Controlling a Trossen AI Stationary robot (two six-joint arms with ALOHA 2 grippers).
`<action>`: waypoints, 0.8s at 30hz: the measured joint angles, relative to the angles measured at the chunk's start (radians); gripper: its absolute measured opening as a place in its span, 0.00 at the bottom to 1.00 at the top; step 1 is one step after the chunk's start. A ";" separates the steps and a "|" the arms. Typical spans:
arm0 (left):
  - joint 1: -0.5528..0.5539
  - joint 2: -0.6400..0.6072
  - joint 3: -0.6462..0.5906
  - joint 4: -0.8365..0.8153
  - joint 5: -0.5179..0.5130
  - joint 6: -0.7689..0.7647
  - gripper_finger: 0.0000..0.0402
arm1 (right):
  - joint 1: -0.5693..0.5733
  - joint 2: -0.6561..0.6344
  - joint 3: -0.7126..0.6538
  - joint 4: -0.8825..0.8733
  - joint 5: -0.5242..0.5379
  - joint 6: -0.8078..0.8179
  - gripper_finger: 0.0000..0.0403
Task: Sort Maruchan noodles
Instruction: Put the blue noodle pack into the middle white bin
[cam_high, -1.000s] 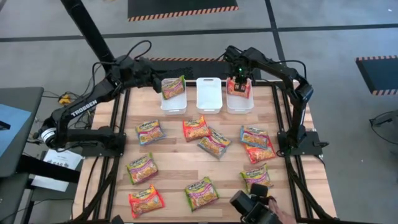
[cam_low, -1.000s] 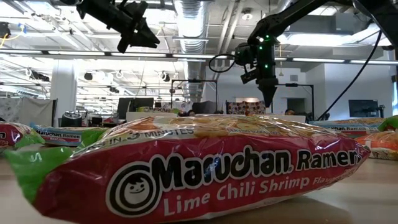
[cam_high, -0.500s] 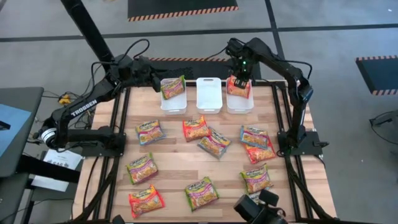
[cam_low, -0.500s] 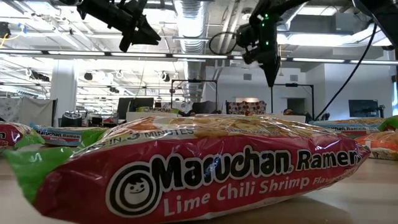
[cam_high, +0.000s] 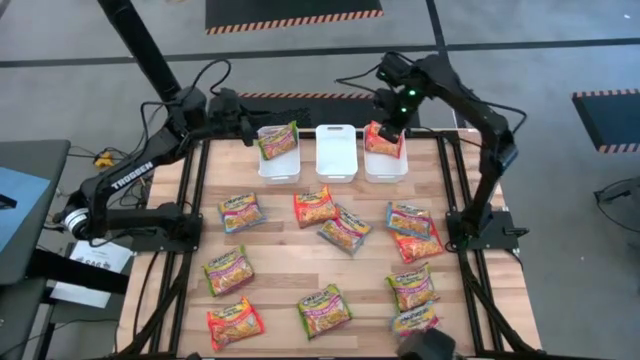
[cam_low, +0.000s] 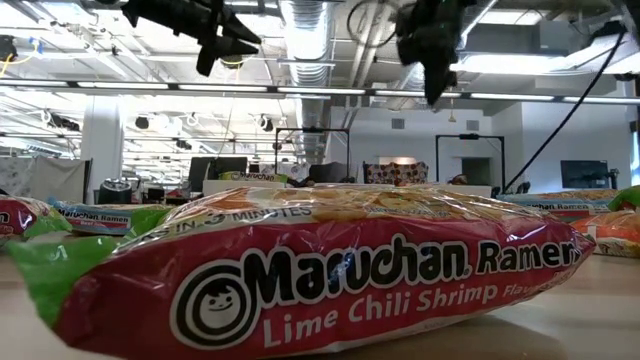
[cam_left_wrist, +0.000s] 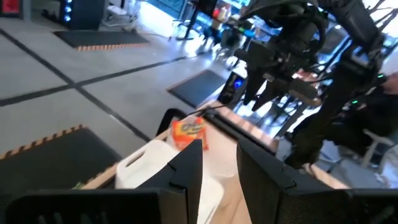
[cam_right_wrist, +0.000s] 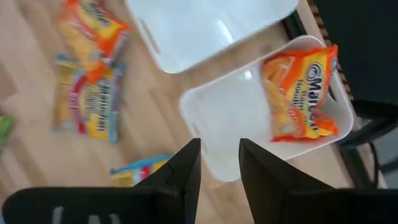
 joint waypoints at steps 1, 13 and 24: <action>0.000 -0.004 0.000 0.008 0.002 -0.008 0.21 | 0.000 -0.024 -0.016 -0.001 -0.012 0.000 0.33; 0.000 -0.037 0.000 0.010 0.001 -0.029 0.21 | 0.000 -0.372 -0.493 0.080 -0.056 0.144 0.33; 0.000 -0.036 0.000 0.003 0.002 -0.029 0.21 | -0.003 -0.664 -0.864 0.203 -0.056 0.460 0.34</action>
